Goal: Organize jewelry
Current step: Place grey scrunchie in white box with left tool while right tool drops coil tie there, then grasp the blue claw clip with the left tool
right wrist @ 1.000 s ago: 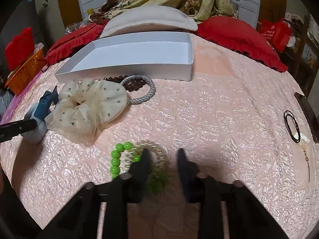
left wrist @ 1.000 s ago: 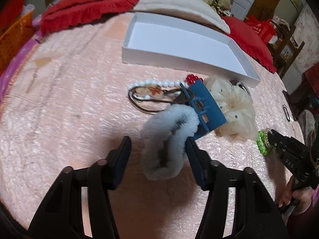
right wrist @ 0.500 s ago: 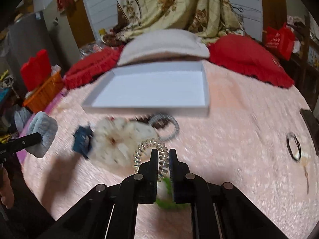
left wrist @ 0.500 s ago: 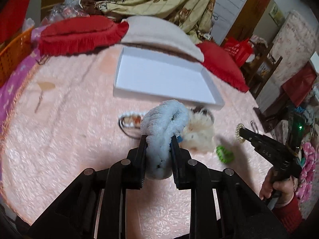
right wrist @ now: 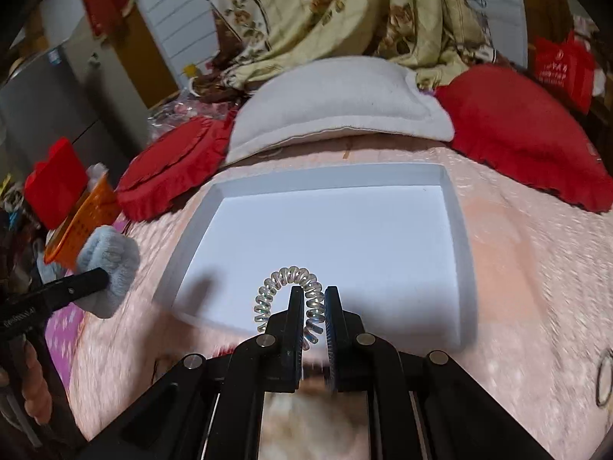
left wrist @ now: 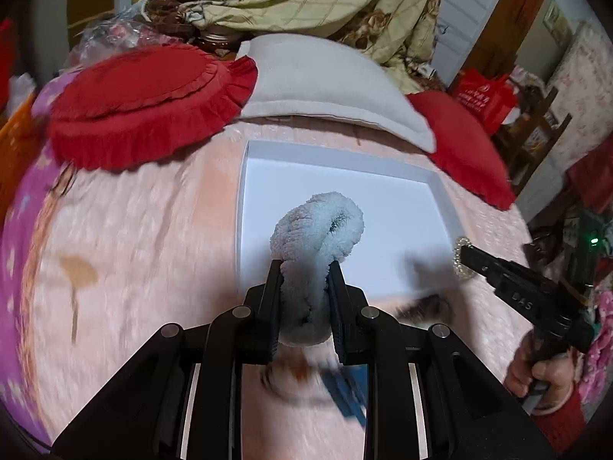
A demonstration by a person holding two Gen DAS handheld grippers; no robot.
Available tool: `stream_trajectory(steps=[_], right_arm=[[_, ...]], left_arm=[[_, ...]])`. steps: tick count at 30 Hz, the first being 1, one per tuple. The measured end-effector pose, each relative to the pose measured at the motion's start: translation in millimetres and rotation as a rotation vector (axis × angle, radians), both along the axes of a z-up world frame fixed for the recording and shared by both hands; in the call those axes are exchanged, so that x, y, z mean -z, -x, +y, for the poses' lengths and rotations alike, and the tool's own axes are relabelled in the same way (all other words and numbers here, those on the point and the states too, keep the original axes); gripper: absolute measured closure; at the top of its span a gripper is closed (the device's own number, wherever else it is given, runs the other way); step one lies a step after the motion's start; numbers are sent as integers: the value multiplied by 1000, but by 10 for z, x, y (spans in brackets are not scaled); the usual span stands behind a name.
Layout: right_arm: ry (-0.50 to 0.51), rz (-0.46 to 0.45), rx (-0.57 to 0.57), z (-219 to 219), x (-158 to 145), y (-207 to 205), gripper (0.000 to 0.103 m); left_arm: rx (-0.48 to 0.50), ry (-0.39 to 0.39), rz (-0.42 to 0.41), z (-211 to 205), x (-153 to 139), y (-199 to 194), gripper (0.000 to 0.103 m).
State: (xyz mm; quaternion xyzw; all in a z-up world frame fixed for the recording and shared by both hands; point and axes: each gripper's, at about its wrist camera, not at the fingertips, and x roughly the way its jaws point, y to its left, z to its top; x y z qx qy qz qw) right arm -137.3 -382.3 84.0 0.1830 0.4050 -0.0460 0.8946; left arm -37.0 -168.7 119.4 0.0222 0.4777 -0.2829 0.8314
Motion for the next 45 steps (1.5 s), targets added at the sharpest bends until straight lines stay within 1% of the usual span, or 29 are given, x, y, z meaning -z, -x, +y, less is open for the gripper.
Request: stream_trajectory(steps=[3, 5, 8, 12, 14, 17, 18, 19, 20, 21, 22, 23, 25, 28, 30, 33, 35, 36, 38, 41, 43, 45], right_arm=[[-9, 32, 14, -94, 100, -319, 93], [-20, 51, 27, -172, 174, -529, 93], [-47, 78, 39, -272, 293, -794, 93], [-93, 114, 48, -368, 461, -1072, 93], [-116, 123, 66, -417, 527, -1134, 93], [-169, 128, 92, -487, 613, -1192, 91], [-177, 127, 98, -500, 622, -1201, 90], [-178, 120, 104, -523, 625, -1210, 89], [-175, 113, 103, -529, 614, -1211, 83], [-168, 101, 103, -533, 592, -1207, 69], [-160, 91, 106, -534, 567, -1215, 61], [-153, 81, 110, -534, 545, -1195, 56], [-147, 74, 116, -534, 500, -1174, 56], [-156, 63, 108, -539, 403, -1066, 56], [-149, 46, 96, -515, 301, -923, 56], [-131, 30, 70, -435, 157, -624, 56], [-124, 23, 42, -366, 93, -362, 56], [-118, 21, 29, -330, 77, -229, 56], [-102, 24, 5, -240, 78, 39, 56], [-82, 41, -17, -117, 170, 412, 56], [-79, 54, -24, -43, 275, 639, 56], [-89, 66, -28, 0, 376, 778, 56]], left_arm=[[-20, -65, -7, -196, 182, -343, 83], [-37, -95, -1, -307, 335, -602, 82], [-61, -116, 10, -403, 503, -882, 82], [-77, -131, 16, -489, 637, -1064, 82], [-74, -123, 18, -500, 677, -1110, 76], [-69, -87, 38, -495, 698, -1147, 63], [-67, -71, 41, -484, 692, -1146, 60], [-66, -57, 40, -473, 681, -1144, 55], [-64, -43, 38, -460, 668, -1143, 51], [-64, -37, 38, -472, 656, -1145, 50], [-65, -29, 40, -471, 635, -1143, 49], [-65, -21, 43, -463, 618, -1135, 49], [-65, -3, 54, -431, 555, -1103, 49], [-67, 31, 37, -340, 377, -981, 49], [-66, 39, 13, -263, 244, -846, 49], [-65, 33, -29, -107, 44, -527, 49], [-58, 18, -57, -22, -33, -295, 49], [-51, 7, -75, 41, -65, -117, 49], [-39, -7, -94, 143, -72, 152, 49], [-27, -29, -104, 260, 17, 544, 49], [-20, -38, -93, 320, 124, 778, 49], [-16, -28, -62, 346, 240, 966, 49]])
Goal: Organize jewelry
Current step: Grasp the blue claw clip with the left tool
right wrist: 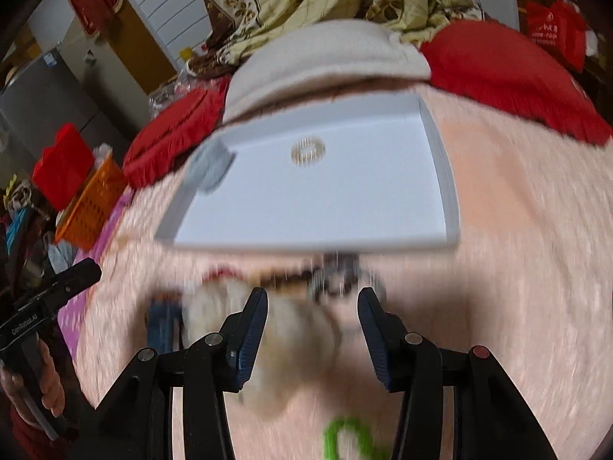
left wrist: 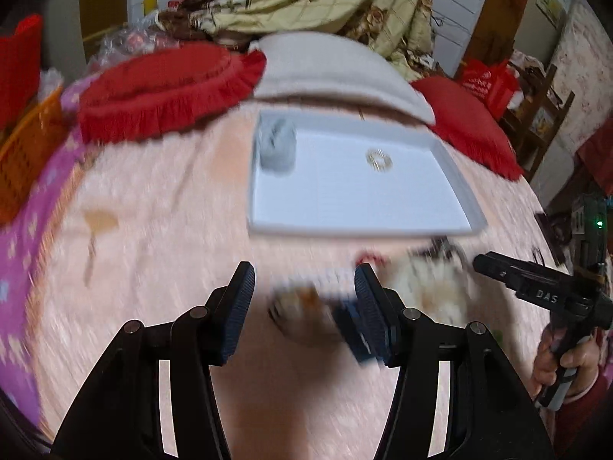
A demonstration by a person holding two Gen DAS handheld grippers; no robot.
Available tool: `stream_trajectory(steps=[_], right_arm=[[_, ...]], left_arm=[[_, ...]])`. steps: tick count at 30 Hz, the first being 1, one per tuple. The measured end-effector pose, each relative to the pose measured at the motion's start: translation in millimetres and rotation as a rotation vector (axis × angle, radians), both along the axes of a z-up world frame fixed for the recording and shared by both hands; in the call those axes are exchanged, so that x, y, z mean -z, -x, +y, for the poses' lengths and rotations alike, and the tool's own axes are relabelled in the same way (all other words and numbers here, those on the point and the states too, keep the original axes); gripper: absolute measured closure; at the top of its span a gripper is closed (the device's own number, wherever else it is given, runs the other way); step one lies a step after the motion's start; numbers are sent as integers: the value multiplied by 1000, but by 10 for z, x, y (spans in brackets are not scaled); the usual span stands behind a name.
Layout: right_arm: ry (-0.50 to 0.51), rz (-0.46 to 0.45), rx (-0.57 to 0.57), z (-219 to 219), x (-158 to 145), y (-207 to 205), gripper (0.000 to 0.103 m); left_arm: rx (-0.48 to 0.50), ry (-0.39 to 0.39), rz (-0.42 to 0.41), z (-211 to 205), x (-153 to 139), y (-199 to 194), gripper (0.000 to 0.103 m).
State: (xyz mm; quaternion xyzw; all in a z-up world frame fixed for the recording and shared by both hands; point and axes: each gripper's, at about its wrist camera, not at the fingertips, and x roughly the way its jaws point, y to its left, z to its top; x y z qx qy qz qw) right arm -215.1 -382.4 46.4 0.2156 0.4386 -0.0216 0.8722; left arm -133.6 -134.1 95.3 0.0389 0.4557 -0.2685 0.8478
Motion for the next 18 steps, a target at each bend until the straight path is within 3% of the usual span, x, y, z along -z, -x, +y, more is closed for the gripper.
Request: stream_trajectory(steps=[6, 11, 15, 18], right_arm=[[-32, 25, 18, 114, 252, 203, 56], [-54, 10, 19, 164, 285, 224, 56], [-72, 10, 14, 182, 330, 171, 56], [-106, 10, 21, 184, 379, 89, 56]], left_arm=[[8, 73, 159, -75, 400, 274, 49], [30, 77, 183, -188, 521, 344, 49], [19, 125, 224, -232, 580, 245, 50], [6, 155, 248, -256, 614, 169, 61]])
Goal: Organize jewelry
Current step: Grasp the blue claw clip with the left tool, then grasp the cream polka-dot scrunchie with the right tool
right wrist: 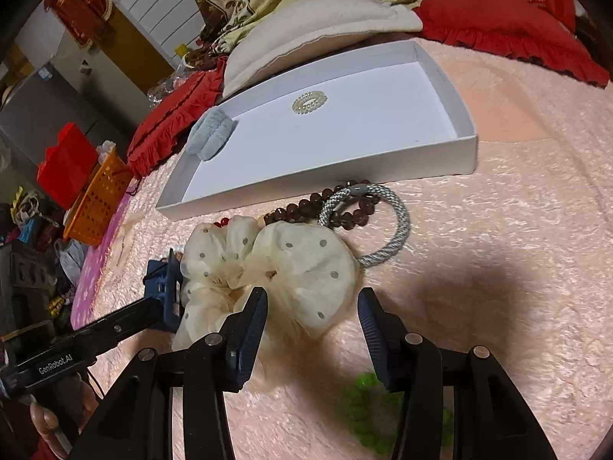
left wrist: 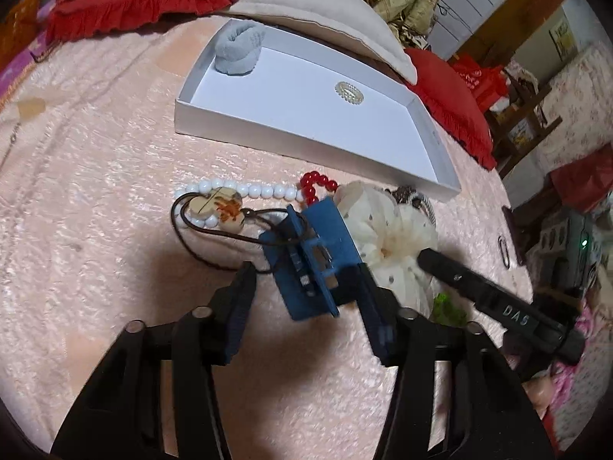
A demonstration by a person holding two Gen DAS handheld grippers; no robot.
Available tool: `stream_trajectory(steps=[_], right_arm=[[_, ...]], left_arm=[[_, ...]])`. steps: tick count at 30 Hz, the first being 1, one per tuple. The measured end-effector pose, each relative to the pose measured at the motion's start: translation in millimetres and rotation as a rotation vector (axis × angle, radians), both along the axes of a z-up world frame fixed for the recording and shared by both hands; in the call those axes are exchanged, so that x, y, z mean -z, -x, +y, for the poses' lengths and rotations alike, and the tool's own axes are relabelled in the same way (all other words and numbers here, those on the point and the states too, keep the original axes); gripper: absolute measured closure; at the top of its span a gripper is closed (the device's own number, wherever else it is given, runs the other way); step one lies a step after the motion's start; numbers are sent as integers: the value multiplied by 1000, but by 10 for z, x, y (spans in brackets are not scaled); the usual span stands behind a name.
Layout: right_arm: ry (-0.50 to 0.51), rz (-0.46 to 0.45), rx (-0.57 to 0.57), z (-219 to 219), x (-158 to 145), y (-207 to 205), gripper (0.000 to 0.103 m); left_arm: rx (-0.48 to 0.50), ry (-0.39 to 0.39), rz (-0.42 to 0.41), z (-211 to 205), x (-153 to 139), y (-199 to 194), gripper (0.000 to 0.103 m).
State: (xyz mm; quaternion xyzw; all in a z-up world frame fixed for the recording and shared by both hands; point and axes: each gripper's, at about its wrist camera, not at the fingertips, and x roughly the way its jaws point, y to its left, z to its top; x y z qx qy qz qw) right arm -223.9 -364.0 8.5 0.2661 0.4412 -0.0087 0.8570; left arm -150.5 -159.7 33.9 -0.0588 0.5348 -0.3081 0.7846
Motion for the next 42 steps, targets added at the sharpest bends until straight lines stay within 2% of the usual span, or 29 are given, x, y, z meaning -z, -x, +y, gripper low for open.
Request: stream_trajectory(steps=[2, 4, 7, 9, 13, 15, 17, 19, 21, 22, 25, 28, 30, 32, 35, 37, 42], right_arm=[[-8, 1, 5, 15, 26, -43, 56], [-2, 3, 10, 42, 40, -81, 56], [1, -6, 29, 80, 37, -77, 58], [-24, -7, 31, 88, 42, -59, 75], [-25, -26, 33, 108, -33, 86, 87], [-1, -40, 33, 135, -114, 194, 88], [28, -56, 34, 153, -192, 305, 89], [62, -72, 37, 168, -268, 403, 89], [108, -80, 38, 198, -341, 484, 89], [115, -86, 38, 211, -366, 516, 89], [89, -112, 25, 255, -439, 568, 90], [104, -121, 12, 334, -486, 539, 90], [105, -123, 12, 366, -492, 527, 90], [105, -121, 12, 395, -500, 544, 90], [127, -120, 13, 386, -522, 609, 90], [107, -121, 21, 336, -522, 656, 90], [40, -136, 43, 199, -548, 684, 90]], left_arm=[[6, 37, 30, -16, 27, -29, 70], [20, 79, 46, -30, 8, -20, 89], [35, 41, 24, -72, -53, 55, 90], [56, 43, 36, -46, -81, 119, 90], [109, 89, 46, 85, -188, 309, 90], [144, 100, 29, 184, -274, 438, 90], [170, 72, -1, 256, -326, 537, 90], [181, -35, -71, 327, -351, 648, 90], [187, -132, -105, 410, -310, 720, 90], [196, -144, -102, 446, -288, 738, 90], [214, -107, -82, 568, -337, 740, 90], [239, -50, -171, 556, -673, 713, 90], [292, 4, -171, 509, -863, 712, 90], [358, -41, -117, 422, -825, 735, 90], [364, -128, -88, 479, -671, 785, 90], [346, -115, -72, 605, -625, 826, 90], [298, -117, -144, 746, -732, 871, 90]])
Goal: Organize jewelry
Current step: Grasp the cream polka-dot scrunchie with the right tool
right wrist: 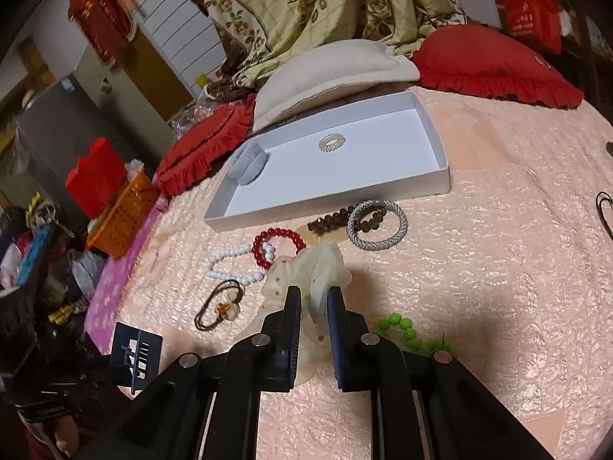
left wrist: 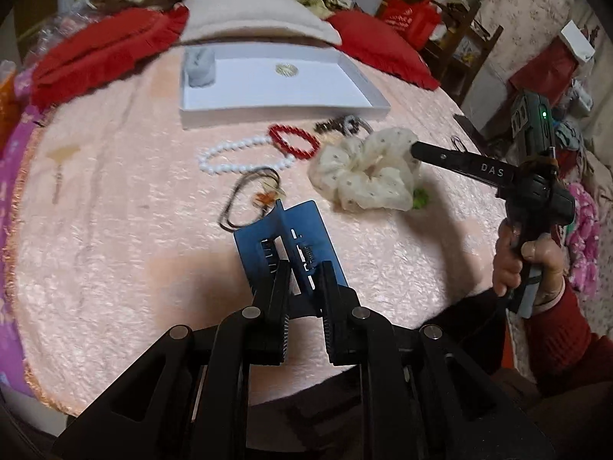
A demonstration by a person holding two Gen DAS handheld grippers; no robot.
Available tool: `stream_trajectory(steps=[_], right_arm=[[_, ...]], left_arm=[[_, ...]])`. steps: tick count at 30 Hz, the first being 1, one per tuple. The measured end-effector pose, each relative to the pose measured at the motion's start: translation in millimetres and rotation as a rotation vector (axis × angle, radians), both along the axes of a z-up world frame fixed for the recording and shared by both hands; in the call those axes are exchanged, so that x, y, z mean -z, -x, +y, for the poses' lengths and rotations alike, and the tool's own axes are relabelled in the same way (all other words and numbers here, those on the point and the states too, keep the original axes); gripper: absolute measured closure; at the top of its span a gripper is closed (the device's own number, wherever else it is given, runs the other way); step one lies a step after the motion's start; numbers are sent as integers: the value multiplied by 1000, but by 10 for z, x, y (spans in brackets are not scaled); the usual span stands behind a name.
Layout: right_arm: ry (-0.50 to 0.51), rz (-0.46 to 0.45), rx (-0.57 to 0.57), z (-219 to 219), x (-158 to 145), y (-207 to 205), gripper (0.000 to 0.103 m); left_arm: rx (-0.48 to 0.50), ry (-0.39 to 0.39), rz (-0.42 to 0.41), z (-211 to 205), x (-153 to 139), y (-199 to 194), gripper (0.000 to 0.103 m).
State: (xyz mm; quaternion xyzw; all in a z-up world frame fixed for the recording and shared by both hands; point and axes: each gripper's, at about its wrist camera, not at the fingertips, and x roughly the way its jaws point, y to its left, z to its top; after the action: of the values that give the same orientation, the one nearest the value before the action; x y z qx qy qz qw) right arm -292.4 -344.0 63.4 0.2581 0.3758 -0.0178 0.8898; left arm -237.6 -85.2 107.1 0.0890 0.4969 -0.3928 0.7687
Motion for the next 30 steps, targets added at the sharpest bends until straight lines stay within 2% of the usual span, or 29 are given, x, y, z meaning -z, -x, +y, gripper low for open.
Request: stream_trajectory(steps=[6, 9, 10, 12, 14, 15, 18, 23, 25, 26, 29, 30], right_arm=[[-2, -34, -13, -25, -102, -28, 90], [33, 18, -26, 1, -4, -109, 89], [42, 38, -29, 6, 36, -131, 85], [73, 68, -32, 32, 125, -146, 49], [94, 40, -35, 93, 151, -110, 39], [105, 24, -54, 150, 148, -102, 39], [154, 23, -123, 330, 175, -152, 39], [213, 103, -154, 506, 443, -384, 39], [211, 123, -151, 514, 530, -442, 59], [196, 130, -156, 512, 547, -452, 76], [166, 115, -149, 476, 493, -430, 89], [159, 107, -147, 463, 457, -420, 89]], left_arm=[[-25, 39, -50, -37, -133, -87, 90], [-39, 47, -49, -105, -110, -132, 90], [-43, 49, -41, -126, -81, -142, 90], [-46, 51, -26, -168, -23, -153, 90], [-47, 50, -19, -179, 15, -143, 90], [-49, 48, -16, -186, 39, -144, 90], [-59, 49, -8, -189, 81, -142, 90], [-78, 52, -11, -142, 83, -120, 90], [-81, 49, -23, -122, 66, -98, 90], [-82, 49, -29, -113, 56, -89, 90], [-88, 54, -36, -87, 33, -90, 90], [-91, 60, -36, -81, 20, -101, 90]])
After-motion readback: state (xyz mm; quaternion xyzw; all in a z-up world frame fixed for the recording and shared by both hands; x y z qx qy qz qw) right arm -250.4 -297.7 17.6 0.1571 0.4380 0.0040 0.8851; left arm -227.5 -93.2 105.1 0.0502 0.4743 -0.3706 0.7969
